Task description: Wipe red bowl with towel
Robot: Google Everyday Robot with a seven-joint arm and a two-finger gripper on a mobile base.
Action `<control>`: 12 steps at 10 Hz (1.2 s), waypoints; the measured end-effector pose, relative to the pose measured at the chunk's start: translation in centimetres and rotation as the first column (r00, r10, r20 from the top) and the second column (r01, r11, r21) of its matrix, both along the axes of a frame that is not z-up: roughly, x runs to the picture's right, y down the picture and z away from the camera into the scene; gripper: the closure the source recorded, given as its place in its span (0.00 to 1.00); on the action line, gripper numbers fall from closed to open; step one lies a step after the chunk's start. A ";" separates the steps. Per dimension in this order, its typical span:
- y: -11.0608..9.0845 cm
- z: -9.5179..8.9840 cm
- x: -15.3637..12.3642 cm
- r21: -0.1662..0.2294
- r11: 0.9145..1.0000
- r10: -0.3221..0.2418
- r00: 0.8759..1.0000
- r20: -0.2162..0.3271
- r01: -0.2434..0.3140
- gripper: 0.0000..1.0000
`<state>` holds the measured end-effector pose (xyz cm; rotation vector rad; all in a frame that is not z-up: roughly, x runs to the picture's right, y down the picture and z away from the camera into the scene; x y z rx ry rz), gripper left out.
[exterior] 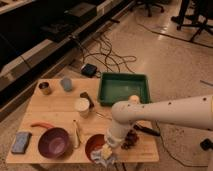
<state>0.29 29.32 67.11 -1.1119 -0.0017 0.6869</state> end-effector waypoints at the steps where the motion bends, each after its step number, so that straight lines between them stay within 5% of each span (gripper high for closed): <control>1: -0.1 0.3 0.3 -0.003 1.000 0.004 1.000 -0.006 -0.004 1.00; 5: -1.9 1.8 1.6 0.013 1.000 0.028 0.999 -0.015 -0.028 1.00; 9: -5.6 1.2 0.0 0.068 0.997 0.022 1.000 0.018 -0.024 1.00; 12: -7.0 1.7 -0.7 0.072 0.997 0.019 0.999 0.029 -0.021 1.00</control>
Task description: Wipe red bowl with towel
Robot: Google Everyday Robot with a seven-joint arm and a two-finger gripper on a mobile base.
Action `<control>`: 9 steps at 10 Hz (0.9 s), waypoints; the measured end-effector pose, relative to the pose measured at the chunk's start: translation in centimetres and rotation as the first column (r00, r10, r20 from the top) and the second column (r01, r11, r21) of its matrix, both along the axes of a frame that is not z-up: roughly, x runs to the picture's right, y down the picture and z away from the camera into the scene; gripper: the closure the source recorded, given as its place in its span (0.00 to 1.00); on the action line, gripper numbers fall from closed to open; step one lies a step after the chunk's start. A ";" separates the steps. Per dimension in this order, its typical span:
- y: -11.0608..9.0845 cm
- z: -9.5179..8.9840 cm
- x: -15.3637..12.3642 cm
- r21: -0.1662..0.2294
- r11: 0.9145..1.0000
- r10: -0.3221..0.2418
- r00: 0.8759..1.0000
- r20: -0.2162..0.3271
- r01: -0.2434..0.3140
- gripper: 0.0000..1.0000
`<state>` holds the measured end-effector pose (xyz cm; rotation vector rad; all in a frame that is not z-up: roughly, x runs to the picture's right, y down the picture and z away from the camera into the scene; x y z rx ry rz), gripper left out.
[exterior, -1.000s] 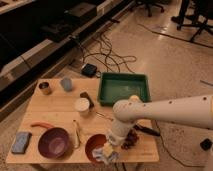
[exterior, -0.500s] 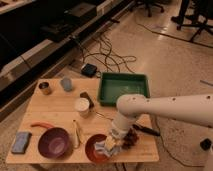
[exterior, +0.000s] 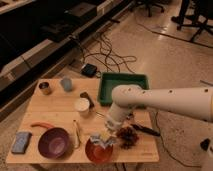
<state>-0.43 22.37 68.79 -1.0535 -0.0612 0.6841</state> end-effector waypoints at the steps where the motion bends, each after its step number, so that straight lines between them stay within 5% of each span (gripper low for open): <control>1: 0.3 0.9 0.1 -0.008 1.000 0.002 1.000 0.004 -0.002 1.00; 4: 0.4 2.4 -1.0 -0.017 1.000 -0.012 0.999 0.031 0.013 1.00; 9: -0.1 2.4 -3.1 -0.002 0.998 -0.063 0.996 0.070 0.064 1.00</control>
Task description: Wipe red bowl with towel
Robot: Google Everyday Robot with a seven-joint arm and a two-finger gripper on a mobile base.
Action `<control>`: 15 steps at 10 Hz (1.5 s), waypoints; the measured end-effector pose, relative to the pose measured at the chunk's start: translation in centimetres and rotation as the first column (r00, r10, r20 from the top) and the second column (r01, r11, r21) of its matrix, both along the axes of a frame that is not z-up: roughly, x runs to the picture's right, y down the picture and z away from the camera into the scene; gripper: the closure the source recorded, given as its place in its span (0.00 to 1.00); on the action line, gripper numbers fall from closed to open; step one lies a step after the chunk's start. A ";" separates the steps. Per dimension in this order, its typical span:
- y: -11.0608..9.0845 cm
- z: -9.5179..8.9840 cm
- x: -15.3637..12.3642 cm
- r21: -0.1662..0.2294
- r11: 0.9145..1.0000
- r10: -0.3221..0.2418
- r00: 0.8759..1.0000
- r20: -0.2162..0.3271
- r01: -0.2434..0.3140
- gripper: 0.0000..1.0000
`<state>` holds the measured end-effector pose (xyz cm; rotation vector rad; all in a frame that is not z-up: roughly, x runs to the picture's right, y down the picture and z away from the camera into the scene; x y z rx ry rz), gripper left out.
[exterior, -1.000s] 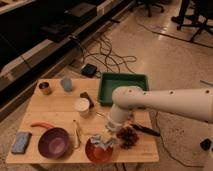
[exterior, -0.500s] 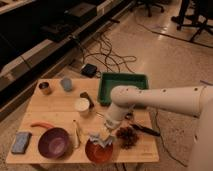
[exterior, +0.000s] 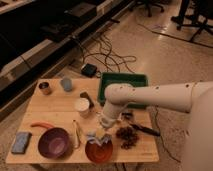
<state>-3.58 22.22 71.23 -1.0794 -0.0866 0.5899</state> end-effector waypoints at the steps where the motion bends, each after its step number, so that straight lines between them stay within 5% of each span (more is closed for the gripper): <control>1: 0.2 0.0 -0.7 -0.001 1.000 -0.014 1.000 0.011 0.014 1.00; 7: 1.2 -0.3 -4.0 -0.009 0.996 -0.094 0.994 0.052 0.094 1.00; 15: 5.5 -4.9 -2.9 -0.050 0.991 -0.118 0.990 0.073 0.122 1.00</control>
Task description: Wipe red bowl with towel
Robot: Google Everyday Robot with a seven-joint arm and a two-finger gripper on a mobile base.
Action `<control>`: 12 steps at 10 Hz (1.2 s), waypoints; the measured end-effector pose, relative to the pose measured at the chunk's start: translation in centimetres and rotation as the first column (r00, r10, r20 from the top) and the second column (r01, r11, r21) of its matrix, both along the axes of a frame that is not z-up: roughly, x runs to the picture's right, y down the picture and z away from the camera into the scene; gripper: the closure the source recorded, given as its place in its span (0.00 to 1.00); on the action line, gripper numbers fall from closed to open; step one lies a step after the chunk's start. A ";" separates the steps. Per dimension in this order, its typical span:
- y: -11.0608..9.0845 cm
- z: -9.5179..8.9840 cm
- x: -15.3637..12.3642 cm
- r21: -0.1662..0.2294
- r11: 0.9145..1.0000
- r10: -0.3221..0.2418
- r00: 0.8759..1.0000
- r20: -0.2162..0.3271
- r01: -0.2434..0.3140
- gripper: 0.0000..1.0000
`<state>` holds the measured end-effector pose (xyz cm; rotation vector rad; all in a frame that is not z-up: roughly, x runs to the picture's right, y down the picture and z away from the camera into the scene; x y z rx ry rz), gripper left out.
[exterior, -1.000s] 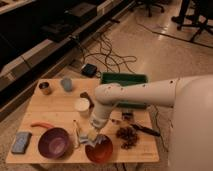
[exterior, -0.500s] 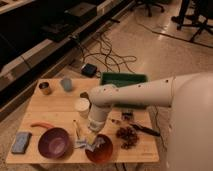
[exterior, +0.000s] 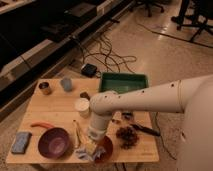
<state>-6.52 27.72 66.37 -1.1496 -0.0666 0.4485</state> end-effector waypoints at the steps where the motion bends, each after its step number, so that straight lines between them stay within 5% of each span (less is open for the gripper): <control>1: 0.3 -0.1 0.4 -0.007 1.000 0.004 1.000 -0.001 -0.004 1.00; 7: 1.5 -0.4 3.0 -0.025 0.999 0.036 0.999 -0.029 -0.037 1.00; 12: 1.5 1.9 4.8 -0.040 0.997 0.057 0.994 -0.096 -0.061 1.00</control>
